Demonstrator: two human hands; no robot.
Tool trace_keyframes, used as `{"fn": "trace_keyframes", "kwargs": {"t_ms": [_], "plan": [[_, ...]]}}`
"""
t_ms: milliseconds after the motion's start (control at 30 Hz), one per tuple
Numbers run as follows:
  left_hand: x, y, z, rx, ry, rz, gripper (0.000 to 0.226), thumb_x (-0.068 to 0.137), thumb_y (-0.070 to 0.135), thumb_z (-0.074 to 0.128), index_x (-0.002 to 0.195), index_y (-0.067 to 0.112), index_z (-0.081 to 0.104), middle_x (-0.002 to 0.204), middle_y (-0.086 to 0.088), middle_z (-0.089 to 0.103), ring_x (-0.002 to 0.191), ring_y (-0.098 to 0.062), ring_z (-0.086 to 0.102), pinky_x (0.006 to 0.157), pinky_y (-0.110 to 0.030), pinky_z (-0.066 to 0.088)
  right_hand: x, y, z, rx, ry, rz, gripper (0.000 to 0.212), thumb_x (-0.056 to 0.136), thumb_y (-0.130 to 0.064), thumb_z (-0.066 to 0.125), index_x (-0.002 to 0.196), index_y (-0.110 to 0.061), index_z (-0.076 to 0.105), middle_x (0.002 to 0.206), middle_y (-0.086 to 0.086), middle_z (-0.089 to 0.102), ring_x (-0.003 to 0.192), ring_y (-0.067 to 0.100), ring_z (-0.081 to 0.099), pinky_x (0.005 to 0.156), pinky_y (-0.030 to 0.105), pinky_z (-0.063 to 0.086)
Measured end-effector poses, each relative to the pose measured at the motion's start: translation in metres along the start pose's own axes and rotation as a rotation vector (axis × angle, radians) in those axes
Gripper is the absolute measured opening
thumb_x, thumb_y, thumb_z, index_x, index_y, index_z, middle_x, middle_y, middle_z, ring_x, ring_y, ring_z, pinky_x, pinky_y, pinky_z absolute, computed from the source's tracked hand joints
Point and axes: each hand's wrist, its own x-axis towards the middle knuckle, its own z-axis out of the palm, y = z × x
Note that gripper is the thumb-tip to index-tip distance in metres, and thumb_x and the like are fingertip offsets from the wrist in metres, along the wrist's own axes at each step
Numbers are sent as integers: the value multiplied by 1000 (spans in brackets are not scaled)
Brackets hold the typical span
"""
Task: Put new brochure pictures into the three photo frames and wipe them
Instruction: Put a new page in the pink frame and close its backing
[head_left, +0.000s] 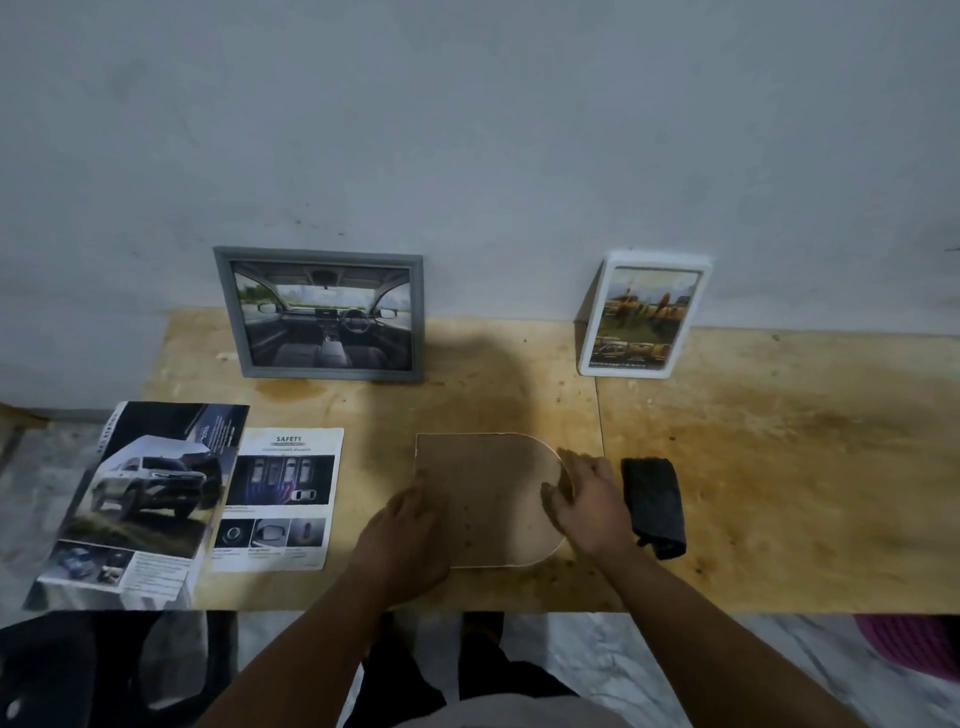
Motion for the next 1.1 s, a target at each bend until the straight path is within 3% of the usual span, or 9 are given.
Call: {"fn": "trace_keyframes", "kwargs": {"t_ms": [200, 333, 467, 600, 733, 800, 933, 1033, 1100], "plan": [[2, 8, 27, 11, -65, -39, 107, 80, 56, 75, 163, 29, 12, 171, -11, -16, 158, -36, -10, 115, -47, 42, -16, -4, 8, 471, -18, 300, 43, 97, -36, 66, 131, -12, 60, 109, 4, 68, 91, 18, 61, 83, 36, 54], [2, 11, 33, 0, -27, -68, 99, 83, 41, 76, 162, 28, 17, 172, -10, -6, 159, -36, -2, 111, -45, 46, -10, -2, 4, 703, -24, 427, 19, 97, -25, 67, 114, -16, 68, 108, 3, 71, 97, 19, 66, 93, 40, 55], [3, 11, 31, -26, 62, -58, 99, 80, 46, 75, 161, 30, 21, 172, -6, 11, 158, -32, 11, 100, -44, 54, -2, -7, -20, 767, 12, 427, 17, 99, -12, 61, 111, -11, 73, 106, 5, 72, 94, 19, 65, 80, 30, 53], [6, 10, 5, 28, 367, 117, 72, 74, 54, 63, 140, 25, 56, 138, -1, 66, 126, -25, 65, 78, -32, 61, 19, -25, -64, 902, -6, 483, 20, 95, -21, 67, 86, -5, 72, 69, 15, 60, 49, 21, 49, 45, 28, 37], [22, 22, -46, -263, 515, 128, 46, 97, 53, 45, 132, 30, 64, 121, 6, 73, 103, -16, 70, 98, -38, 57, 45, -45, -104, 1209, -23, 431, 29, 94, -36, 69, 95, -7, 75, 68, 6, 63, 52, 15, 52, 49, 27, 42], [29, 27, -68, -515, 496, 37, 42, 100, 59, 44, 125, 31, 62, 102, 8, 74, 85, -13, 71, 77, -37, 62, 53, -53, -120, 1283, -10, 401, 28, 98, -36, 63, 101, -10, 75, 72, 2, 66, 55, 14, 56, 50, 27, 43], [40, 39, -81, -933, 582, -109, 28, 103, 46, 52, 117, 23, 62, 96, 0, 70, 84, -14, 71, 68, -36, 60, 60, -33, -125, 975, 136, 437, 18, 97, -26, 63, 99, -12, 75, 82, 6, 71, 70, 22, 63, 65, 36, 49], [43, 38, -63, -1211, 480, -262, 15, 106, 30, 55, 114, 21, 63, 95, -7, 72, 84, -25, 74, 71, -49, 64, 53, 10, -116, 665, 234, 477, 23, 98, -16, 59, 115, -10, 73, 108, 6, 71, 96, 26, 63, 90, 43, 55], [44, 30, -44, -1273, 405, -371, 19, 105, 33, 55, 115, 20, 64, 100, -9, 72, 89, -29, 72, 77, -55, 63, 43, 42, -109, 469, 206, 537, 30, 98, -25, 58, 124, -13, 67, 115, 8, 66, 101, 28, 60, 88, 42, 54]]}}
